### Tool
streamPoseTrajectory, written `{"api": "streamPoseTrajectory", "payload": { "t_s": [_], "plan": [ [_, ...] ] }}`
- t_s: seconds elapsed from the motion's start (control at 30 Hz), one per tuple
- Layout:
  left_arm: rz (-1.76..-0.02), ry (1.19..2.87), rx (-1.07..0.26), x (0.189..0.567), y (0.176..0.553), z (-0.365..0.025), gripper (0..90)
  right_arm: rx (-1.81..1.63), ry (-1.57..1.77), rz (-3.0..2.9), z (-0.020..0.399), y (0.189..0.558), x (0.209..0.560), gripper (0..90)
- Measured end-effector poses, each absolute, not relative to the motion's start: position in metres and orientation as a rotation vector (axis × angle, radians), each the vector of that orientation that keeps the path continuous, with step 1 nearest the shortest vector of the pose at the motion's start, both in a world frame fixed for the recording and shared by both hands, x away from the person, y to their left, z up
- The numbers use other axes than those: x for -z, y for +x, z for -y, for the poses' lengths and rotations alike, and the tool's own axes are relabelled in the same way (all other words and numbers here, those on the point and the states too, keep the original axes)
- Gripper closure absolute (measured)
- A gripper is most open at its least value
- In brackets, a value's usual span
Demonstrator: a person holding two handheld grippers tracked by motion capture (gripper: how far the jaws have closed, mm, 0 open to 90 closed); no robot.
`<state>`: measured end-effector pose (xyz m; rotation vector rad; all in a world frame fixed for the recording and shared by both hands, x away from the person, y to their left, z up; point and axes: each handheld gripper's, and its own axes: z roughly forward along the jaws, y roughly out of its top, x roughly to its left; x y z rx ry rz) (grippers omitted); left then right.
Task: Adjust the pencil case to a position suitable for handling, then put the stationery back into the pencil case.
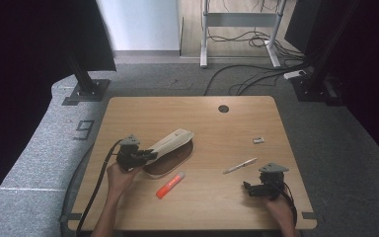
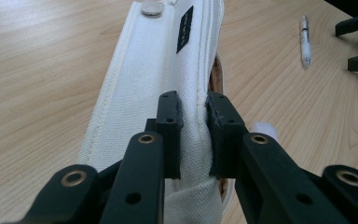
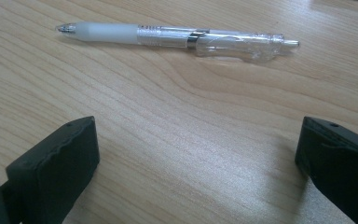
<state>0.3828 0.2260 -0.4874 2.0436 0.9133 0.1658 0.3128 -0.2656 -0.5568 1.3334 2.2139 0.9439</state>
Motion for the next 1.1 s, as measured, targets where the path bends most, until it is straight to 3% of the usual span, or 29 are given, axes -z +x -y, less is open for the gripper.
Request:
{"api": "streamPoseTrajectory", "payload": {
  "t_s": [0.43,1.1],
  "plan": [
    [-0.909,2.038,-0.149,0.488,0.383,-0.226,76.0,-0.956,1.347,-2.214,0.268,0.316,0.549,1.2],
    [-0.902,2.041,-0.143,0.488,0.384,-0.226,75.5,-0.975,1.348,-2.220,0.277,0.342,0.527,12.5]
  ]
}}
